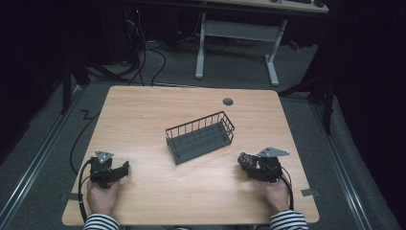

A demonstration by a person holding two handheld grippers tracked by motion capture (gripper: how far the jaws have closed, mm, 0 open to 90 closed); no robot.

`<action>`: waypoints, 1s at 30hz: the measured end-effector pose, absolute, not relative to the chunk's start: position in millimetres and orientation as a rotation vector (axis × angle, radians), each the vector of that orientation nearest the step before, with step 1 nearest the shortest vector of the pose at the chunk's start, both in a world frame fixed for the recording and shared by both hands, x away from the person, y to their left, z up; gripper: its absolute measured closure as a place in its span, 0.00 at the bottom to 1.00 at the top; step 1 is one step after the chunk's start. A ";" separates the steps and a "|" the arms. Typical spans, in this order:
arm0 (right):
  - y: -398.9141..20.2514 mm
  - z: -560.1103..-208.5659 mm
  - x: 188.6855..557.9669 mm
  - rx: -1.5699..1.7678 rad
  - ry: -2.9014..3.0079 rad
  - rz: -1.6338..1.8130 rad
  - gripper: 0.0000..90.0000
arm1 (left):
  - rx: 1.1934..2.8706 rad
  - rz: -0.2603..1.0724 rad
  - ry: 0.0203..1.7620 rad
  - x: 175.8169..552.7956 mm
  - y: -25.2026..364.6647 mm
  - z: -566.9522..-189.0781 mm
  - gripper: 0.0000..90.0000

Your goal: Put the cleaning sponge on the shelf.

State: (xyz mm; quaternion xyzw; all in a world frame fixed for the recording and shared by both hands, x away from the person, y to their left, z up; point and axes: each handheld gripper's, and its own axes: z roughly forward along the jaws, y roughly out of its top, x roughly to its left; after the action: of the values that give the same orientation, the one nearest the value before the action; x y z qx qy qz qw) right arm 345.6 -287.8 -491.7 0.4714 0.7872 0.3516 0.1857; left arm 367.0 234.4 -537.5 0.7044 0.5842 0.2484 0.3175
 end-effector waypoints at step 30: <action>-255.6 -401.4 383.9 1.184 2.240 1.215 0.47 | 1.857 0.656 1.535 366.6 234.0 -537.5 0.27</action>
State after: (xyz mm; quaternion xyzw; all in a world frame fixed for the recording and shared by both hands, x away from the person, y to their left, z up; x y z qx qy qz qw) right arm 383.9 -255.6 -401.4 0.4154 0.7864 0.4264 0.1650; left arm 366.6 234.0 -537.5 0.7053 0.5831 0.2492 0.3168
